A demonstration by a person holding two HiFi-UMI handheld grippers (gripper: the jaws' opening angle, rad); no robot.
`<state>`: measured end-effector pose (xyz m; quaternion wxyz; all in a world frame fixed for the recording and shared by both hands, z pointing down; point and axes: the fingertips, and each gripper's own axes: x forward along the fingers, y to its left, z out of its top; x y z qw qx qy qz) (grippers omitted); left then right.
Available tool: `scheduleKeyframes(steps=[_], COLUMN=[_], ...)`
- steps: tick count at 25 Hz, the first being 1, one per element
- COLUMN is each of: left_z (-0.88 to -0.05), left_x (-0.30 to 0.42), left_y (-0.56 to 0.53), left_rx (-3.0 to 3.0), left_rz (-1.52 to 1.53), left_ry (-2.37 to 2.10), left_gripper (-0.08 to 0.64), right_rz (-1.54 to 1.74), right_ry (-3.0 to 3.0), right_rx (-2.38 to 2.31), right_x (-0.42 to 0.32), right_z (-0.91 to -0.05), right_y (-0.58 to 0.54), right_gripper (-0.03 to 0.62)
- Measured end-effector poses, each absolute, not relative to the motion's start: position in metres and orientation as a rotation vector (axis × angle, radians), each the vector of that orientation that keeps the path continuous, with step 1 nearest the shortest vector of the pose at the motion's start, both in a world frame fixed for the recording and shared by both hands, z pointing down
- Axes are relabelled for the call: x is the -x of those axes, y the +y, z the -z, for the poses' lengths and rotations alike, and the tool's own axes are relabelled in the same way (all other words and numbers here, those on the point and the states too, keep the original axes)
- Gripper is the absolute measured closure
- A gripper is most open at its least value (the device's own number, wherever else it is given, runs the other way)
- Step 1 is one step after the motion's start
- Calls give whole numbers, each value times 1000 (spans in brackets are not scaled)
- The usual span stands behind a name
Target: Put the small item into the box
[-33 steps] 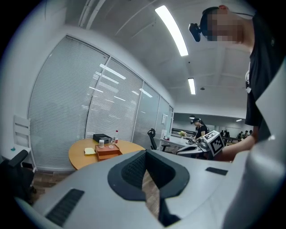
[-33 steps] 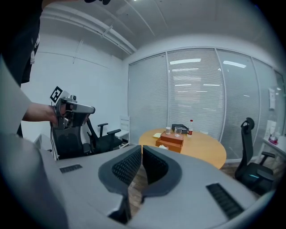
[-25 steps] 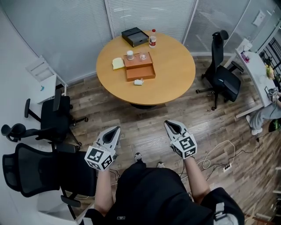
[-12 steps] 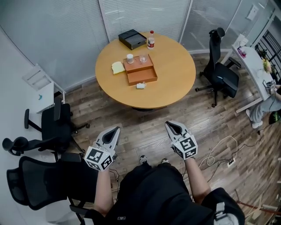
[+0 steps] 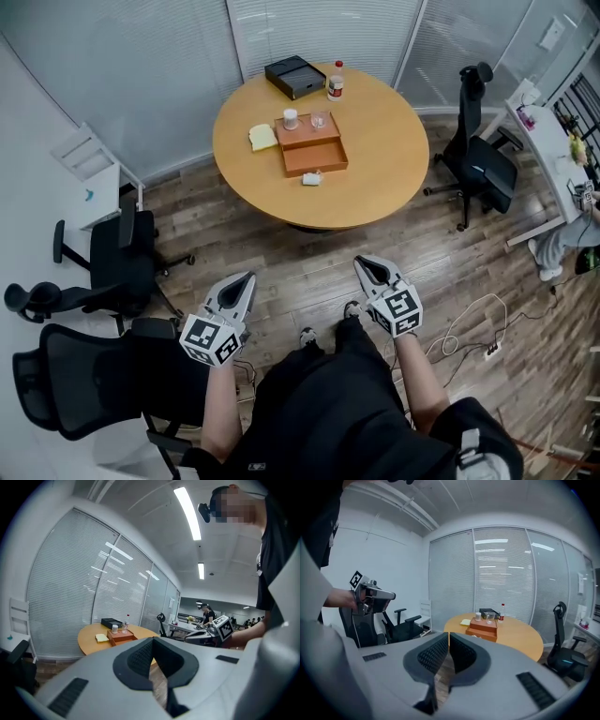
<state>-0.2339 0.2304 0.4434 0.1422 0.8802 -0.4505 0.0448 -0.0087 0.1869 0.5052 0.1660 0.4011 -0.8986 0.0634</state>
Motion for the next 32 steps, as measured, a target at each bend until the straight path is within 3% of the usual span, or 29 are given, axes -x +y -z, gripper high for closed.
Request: scheduleKeyframes(steps=[11,32], left_z=[-441,-431], left_x=[242,163], left_y=[216,159], left_rx=[-2507,-2464], left_rz=[-130,-127], left_ry=[-1366,-1457], left_gripper=[554,554], right_rz=[-146,-227], right_ry=[-2599,-2649], right_rx=[-1060,-998], right_x=[26,-56], right_z=[-499,-505], right_y=[158,88], right_gripper=[583,583])
